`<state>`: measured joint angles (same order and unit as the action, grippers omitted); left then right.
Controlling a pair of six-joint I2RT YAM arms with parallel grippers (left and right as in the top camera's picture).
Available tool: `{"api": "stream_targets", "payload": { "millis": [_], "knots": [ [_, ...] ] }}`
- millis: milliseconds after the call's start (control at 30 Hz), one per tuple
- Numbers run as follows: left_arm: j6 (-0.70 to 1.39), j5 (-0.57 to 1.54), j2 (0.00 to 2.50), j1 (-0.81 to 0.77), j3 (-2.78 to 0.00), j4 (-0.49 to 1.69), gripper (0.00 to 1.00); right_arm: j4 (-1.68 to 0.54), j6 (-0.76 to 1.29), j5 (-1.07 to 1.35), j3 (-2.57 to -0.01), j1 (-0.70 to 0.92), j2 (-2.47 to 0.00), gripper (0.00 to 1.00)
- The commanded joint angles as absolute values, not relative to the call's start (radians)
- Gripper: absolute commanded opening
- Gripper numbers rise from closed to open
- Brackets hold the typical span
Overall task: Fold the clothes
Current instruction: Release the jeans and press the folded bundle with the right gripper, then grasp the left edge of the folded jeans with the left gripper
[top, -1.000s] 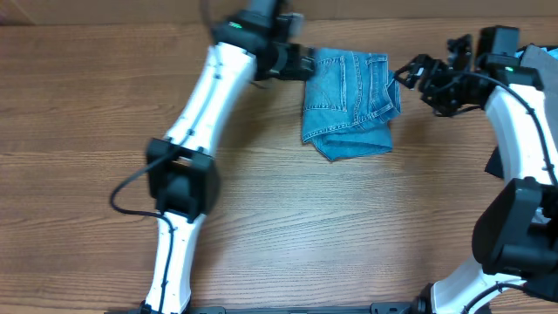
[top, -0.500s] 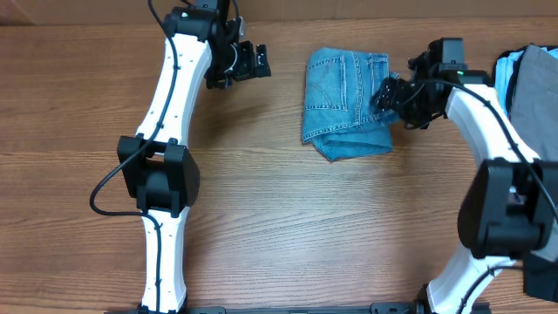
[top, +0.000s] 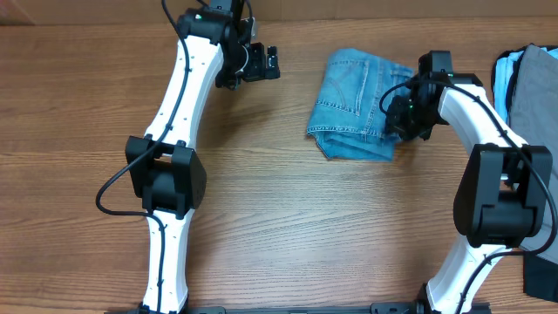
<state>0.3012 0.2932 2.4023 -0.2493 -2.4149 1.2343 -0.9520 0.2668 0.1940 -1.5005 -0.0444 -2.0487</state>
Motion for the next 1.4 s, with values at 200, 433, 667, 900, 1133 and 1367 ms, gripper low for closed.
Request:
{"api": "stream_targets", "payload": {
  "millis": [200,433,667,900,1133,1367],
  "knots": [
    [0.297,0.282,2.368,-0.351,-2.413,1.171,1.0,-1.149,0.264,-0.033,-1.489,-0.059,-2.05,0.58],
    [0.216,0.289,2.377,-0.413,-2.413,1.072,1.0,-1.267,0.266,-0.033,-1.567,-0.072,-2.048,0.64],
    [0.107,0.459,2.448,-0.44,-2.413,0.89,1.0,-1.331,0.265,0.054,-1.64,-0.065,-1.99,0.68],
    [0.101,0.578,2.556,-0.441,-2.413,0.807,1.0,-1.292,0.255,0.125,-1.64,-0.065,-1.832,1.0],
    [0.112,0.718,2.649,-0.446,-2.413,0.778,1.0,-1.299,0.223,0.167,-1.64,-0.065,-1.747,1.0],
    [0.121,0.76,2.704,-0.47,-2.413,0.785,1.0,-1.298,0.208,0.167,-1.64,-0.065,-1.745,1.0]
  ]
}}
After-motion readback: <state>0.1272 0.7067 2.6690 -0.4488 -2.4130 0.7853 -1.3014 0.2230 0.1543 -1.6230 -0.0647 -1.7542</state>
